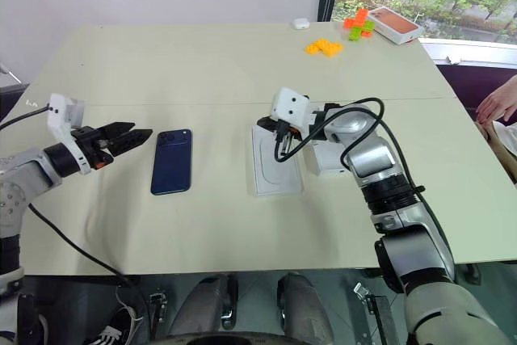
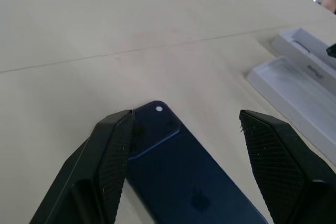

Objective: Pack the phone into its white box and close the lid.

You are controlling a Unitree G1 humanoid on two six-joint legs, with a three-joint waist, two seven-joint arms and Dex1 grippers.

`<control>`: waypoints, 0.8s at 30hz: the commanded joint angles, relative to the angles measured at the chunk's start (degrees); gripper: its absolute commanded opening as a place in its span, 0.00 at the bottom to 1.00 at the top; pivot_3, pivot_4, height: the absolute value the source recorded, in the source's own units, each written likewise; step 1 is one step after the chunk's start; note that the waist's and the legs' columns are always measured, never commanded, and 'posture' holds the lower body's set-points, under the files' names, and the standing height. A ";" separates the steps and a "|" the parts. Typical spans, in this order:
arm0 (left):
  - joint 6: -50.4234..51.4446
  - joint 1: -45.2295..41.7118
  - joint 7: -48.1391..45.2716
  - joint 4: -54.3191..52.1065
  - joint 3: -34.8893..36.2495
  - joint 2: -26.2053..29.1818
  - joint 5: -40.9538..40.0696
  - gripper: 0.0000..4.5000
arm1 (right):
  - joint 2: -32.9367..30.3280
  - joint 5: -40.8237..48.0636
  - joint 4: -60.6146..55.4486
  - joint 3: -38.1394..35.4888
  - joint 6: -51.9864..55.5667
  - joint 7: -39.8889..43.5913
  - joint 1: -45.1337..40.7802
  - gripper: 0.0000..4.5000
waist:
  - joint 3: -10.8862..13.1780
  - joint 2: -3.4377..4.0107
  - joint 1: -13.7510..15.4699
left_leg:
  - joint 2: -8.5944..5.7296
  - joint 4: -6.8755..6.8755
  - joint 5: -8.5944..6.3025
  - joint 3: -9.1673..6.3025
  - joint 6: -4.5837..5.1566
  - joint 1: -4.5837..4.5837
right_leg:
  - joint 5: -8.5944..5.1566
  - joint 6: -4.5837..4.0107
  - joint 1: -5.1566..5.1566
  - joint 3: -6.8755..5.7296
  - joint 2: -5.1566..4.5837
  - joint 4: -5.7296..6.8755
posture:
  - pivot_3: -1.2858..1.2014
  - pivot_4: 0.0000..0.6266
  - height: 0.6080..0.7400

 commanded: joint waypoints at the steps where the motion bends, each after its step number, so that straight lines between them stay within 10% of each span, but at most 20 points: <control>1: 1.92 0.25 1.01 0.31 3.03 0.45 -1.82 0.76 | 1.22 -0.60 -2.01 0.01 -1.73 -2.20 -0.42 0.01 | 0.00 0.00 0.02 | 0.00 0.00 0.00 0.00 0.00 0.00 | 0.00 0.00 0.00 0.00 0.00 0.00 | 0.52 0.24 1.00; 24: 19.42 -4.93 10.25 10.52 5.44 -2.99 -7.66 0.76 | 9.78 -6.20 -0.28 7.48 0.38 -5.06 -2.52 0.01 | -0.02 -0.03 0.09 | -0.02 0.04 0.04 -0.03 -0.08 0.00 | 0.00 -0.01 -0.07 0.00 -0.05 0.17 | 0.52 0.24 1.00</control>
